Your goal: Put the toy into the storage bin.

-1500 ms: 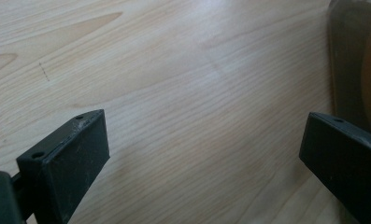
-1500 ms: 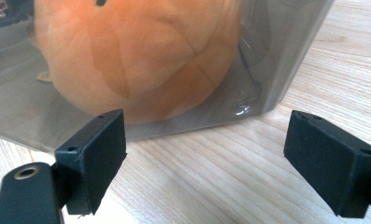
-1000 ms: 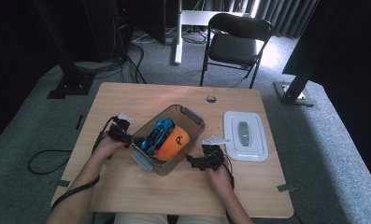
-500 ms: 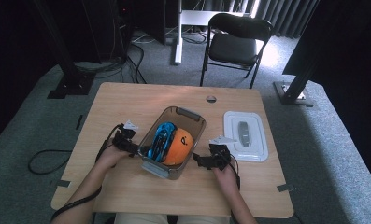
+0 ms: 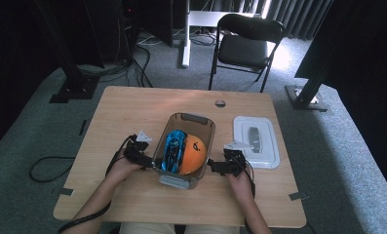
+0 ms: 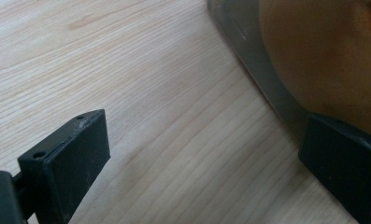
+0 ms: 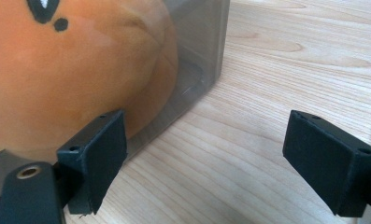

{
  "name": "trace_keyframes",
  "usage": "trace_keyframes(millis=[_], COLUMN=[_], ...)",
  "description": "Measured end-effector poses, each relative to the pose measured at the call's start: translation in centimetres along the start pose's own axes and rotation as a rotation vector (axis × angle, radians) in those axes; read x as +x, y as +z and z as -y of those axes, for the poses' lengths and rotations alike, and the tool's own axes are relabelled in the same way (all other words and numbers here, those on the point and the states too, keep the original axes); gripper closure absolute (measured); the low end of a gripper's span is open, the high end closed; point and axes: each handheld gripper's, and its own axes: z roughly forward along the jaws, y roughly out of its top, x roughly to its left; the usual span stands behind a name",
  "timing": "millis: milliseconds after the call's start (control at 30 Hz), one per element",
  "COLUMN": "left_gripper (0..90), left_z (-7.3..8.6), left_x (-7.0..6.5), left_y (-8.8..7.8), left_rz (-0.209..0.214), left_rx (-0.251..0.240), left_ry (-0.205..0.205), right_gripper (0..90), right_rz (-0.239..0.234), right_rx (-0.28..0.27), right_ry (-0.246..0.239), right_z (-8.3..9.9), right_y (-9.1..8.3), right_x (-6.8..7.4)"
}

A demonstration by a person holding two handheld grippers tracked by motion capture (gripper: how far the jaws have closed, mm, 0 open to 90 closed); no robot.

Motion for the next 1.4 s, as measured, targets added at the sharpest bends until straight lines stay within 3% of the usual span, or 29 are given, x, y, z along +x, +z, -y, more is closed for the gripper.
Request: trace_keyframes(millis=[267,700,767,833,900,967,1067,1167,1200,1233,1267,1300,1400], left_gripper=[2.7,2.7,2.7,2.7,2.7,2.7,2.6,2.6,2.6,2.6,2.6,2.6,2.7], left_z=[-0.1,-0.2,-0.2,-0.2,-0.1,0.0,0.3,0.5,0.6,0.7,0.8,0.9,1.3], left_x=[-0.9,-2.6,-2.8,-2.8,-2.9,-2.9,-2.9,-2.9,-2.9,-2.9,-2.9,-2.9,-2.8], left_y=[0.3,1.2,1.3,1.3,1.3,1.2,1.1,1.1,1.1,1.1,1.0,1.0,0.7], left_rz=[0.008,0.046,0.046,0.050,0.052,0.056,0.070,0.069,0.072,0.070,0.068,0.069,0.069], left_rx=[0.006,0.022,0.019,0.023,0.021,0.012,0.006,0.010,0.006,0.007,0.007,0.004,0.000], left_ry=[0.016,0.044,0.048,0.053,0.051,0.051,0.049,0.052,0.051,0.049,0.052,0.050,0.047], right_gripper=[13.3,13.1,12.5,11.7,11.0,11.0,11.1,11.1,11.3,11.3,12.7,12.7,13.5], right_rz=[0.016,0.018,0.038,0.097,0.100,0.100,0.164,0.174,0.212,0.212,0.256,0.256,0.333], right_rx=[0.001,0.004,-0.008,0.012,0.021,-0.004,-0.016,-0.032,-0.029,-0.029,-0.024,-0.024,-0.002], right_ry=[-0.011,0.018,0.030,0.041,0.032,0.062,0.064,0.087,0.093,0.093,0.098,0.098,0.099], right_z=[0.0,0.1,0.1,0.0,0.1,0.2,0.2,0.3,0.3,0.3,0.4,0.4,0.6], right_y=[-0.3,-1.1,-1.5,-1.8,-2.2,-2.9,-3.8,-4.4,-4.9,-4.9,-5.2,-5.2,-5.2], right_x=[-0.5,-2.1,-2.4,-2.7,-3.1,-3.7,-4.5,-5.3,-6.1,-6.1,-6.8,-6.8,-8.2])
